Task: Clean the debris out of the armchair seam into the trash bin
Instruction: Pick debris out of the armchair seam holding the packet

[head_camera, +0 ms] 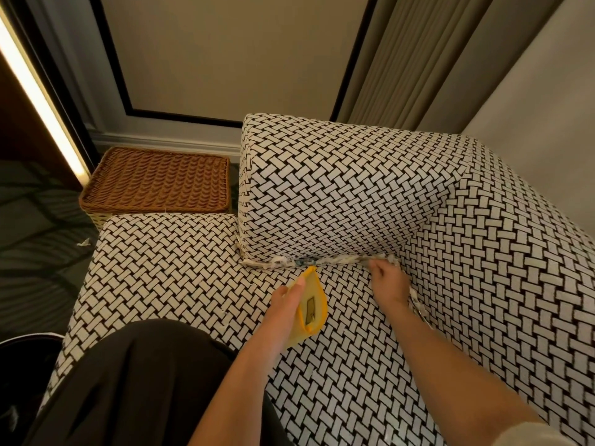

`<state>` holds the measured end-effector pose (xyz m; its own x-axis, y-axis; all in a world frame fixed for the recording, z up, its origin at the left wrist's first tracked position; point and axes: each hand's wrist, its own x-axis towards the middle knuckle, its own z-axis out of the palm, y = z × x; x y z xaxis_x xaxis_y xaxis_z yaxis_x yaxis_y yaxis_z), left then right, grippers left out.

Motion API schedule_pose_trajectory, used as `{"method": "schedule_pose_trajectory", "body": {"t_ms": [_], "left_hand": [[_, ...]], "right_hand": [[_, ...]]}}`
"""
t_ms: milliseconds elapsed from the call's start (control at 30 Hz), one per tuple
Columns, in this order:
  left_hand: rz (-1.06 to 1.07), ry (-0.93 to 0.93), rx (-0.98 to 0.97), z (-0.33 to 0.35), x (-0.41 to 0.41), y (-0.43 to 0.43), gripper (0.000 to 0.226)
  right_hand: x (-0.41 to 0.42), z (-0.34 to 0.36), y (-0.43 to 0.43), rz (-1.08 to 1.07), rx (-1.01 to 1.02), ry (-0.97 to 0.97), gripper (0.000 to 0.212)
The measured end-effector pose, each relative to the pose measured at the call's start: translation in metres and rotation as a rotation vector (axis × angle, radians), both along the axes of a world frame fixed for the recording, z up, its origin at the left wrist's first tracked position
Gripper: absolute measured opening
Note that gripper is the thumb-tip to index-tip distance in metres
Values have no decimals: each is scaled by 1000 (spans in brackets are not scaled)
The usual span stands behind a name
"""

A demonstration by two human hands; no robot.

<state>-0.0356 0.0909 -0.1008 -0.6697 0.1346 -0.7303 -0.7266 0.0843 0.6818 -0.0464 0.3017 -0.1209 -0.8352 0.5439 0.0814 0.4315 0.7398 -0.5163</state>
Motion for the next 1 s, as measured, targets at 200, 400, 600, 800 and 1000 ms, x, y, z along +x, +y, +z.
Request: {"method": "schedule_pose_trajectory", "body": {"t_ms": [200, 400, 600, 800, 1000], "left_hand": [[-113, -11, -252, -7, -19, 10, 58], [-181, 61, -314, -13, -17, 15, 54], [-123, 42, -291, -17, -16, 14, 59], [-15, 64, -91, -26, -10, 7, 58], [-18, 27, -180, -26, -17, 15, 57]], "right_hand": [[41, 12, -23, -29, -412, 205, 20], [82, 68, -77, 150, -602, 303, 14], [82, 79, -104, 355, -510, 296, 19], [44, 37, -37, 158, -215, 12, 27], [15, 15, 11, 83, 12, -345, 49]]}}
